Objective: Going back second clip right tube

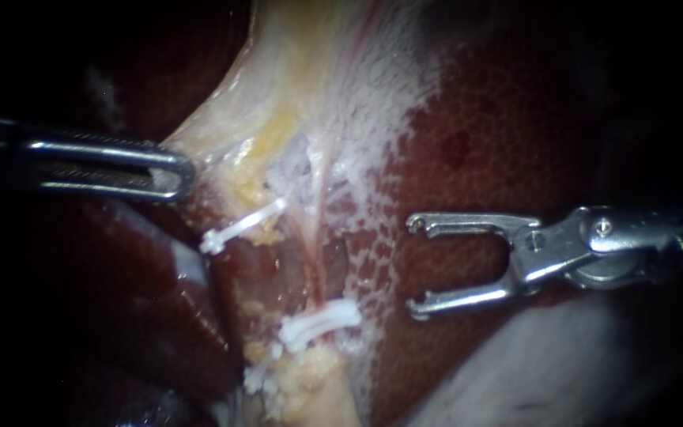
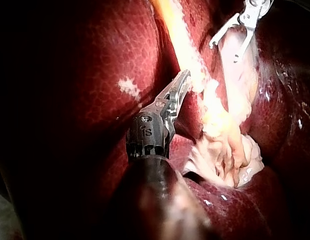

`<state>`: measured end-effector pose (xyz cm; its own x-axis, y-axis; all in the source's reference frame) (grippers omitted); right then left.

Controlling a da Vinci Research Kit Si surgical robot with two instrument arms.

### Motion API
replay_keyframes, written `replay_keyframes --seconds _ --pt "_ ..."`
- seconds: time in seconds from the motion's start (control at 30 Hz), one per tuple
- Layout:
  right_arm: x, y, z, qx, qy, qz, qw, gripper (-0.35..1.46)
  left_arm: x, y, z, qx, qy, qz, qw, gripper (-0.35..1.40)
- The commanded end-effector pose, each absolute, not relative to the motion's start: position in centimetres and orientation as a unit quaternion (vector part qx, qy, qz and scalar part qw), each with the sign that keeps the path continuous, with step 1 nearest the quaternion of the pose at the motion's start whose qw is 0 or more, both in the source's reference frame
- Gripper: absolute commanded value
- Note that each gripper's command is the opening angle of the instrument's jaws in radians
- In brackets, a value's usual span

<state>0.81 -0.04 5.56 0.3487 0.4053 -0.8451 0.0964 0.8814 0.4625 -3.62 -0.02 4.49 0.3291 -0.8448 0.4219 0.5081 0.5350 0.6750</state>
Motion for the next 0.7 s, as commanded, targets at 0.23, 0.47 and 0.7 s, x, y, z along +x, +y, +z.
replay_keyframes --seconds 0.23,0.47,0.7 --pt "0.8 -0.05 5.56 0.223 0.562 0.098 0.79 0.6 -3.7 -0.05 4.76 0.213 -0.383 -0.429 0.79 -0.33" --pt "0.8 -0.05 5.57 0.222 0.563 0.095 0.791 0.6 -3.85 -0.13 4.99 0.221 -0.376 -0.424 0.794 -0.33" --pt "0.78 -0.04 5.57 0.22 0.564 0.093 0.791 0.6 -3.92 -0.15 5.08 0.223 -0.373 -0.422 0.796 -0.33"
